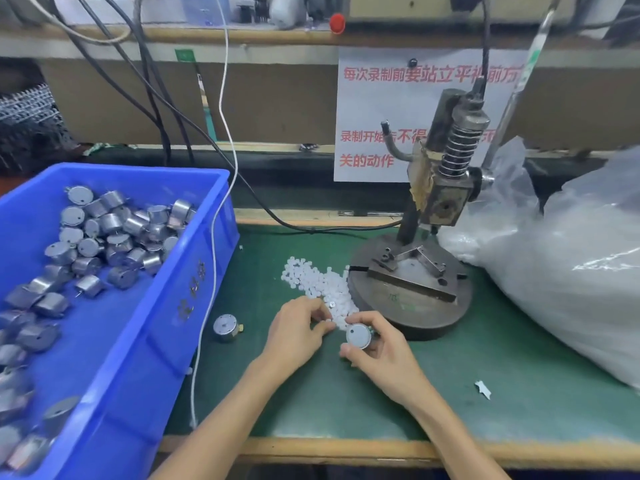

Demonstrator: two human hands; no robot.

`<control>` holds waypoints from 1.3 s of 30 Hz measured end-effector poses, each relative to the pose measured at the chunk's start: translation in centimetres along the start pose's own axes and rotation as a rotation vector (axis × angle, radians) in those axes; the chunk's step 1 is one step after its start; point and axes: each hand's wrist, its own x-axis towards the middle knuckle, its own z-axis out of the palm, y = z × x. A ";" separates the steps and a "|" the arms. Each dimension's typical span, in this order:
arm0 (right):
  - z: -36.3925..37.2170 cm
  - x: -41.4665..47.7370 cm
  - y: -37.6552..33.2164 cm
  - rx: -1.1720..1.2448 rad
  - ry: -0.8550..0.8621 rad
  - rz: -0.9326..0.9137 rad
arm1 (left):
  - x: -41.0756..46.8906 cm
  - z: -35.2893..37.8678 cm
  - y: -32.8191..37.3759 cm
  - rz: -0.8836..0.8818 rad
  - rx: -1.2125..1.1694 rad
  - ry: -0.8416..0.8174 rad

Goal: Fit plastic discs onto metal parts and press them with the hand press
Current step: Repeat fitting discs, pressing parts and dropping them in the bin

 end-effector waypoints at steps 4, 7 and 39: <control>0.2 -0.1 0.3 0.054 0.065 -0.005 | -1.9 -0.5 -0.4 0.101 -0.071 0.116; 0.2 0.0 0.4 0.066 0.063 -0.049 | -3.6 -0.4 -0.6 0.160 -0.134 0.098; 0.3 0.5 -0.6 -0.509 -0.049 -0.276 | -4.9 0.5 -1.3 0.142 -0.087 0.052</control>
